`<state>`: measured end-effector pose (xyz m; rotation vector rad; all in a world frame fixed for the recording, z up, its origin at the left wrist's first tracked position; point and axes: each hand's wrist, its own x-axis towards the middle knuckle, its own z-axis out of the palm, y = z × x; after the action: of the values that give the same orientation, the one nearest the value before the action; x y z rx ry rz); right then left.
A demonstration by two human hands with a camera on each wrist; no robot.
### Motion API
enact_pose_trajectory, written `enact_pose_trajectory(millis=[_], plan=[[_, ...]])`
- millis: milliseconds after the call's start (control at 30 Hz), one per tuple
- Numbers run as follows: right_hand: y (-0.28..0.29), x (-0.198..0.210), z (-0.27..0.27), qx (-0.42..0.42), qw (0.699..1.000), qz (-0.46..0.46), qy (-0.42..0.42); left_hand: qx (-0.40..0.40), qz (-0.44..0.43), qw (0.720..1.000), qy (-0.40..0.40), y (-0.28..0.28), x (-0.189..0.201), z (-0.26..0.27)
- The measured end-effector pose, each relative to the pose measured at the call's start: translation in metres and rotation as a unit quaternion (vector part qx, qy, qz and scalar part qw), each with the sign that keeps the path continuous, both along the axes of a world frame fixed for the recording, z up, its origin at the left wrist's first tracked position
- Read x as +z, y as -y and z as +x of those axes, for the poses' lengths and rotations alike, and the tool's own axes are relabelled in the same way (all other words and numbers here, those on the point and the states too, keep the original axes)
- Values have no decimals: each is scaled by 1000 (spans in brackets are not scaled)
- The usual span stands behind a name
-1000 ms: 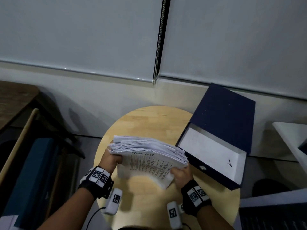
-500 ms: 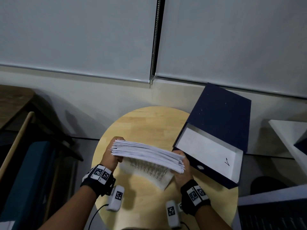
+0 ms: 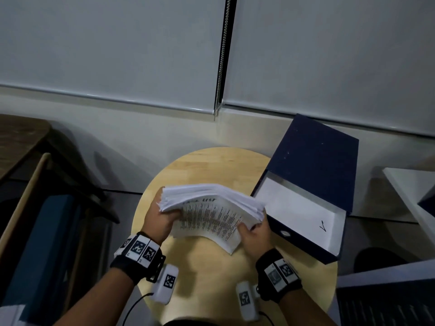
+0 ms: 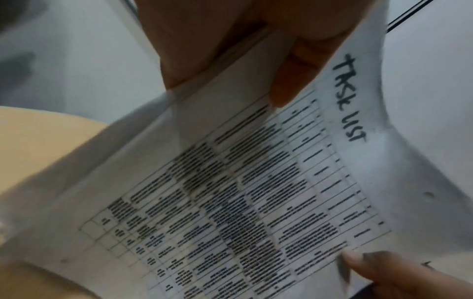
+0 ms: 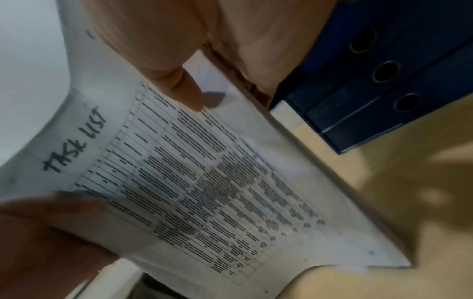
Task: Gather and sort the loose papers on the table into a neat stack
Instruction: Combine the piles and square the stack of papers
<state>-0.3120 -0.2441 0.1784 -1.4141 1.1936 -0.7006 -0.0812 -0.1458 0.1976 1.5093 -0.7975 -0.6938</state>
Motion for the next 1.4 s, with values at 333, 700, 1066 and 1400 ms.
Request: enact_pose_trajectory(millis=[333, 700, 1066, 1400], plan=[[-3, -2, 22, 29, 998, -37, -36, 14, 0, 1000, -20, 4, 3, -14], [-4, -17, -2, 54, 992, -110, -25, 14, -5, 996, -85, -15, -16, -2], [-8, -28, 3, 52, 994, -31, -94, 27, -6, 992, -127, -10, -24, -7], [-6, 21, 6, 162, 945, -247, -138, 59, 39, 853, 517, -6, 48, -14]])
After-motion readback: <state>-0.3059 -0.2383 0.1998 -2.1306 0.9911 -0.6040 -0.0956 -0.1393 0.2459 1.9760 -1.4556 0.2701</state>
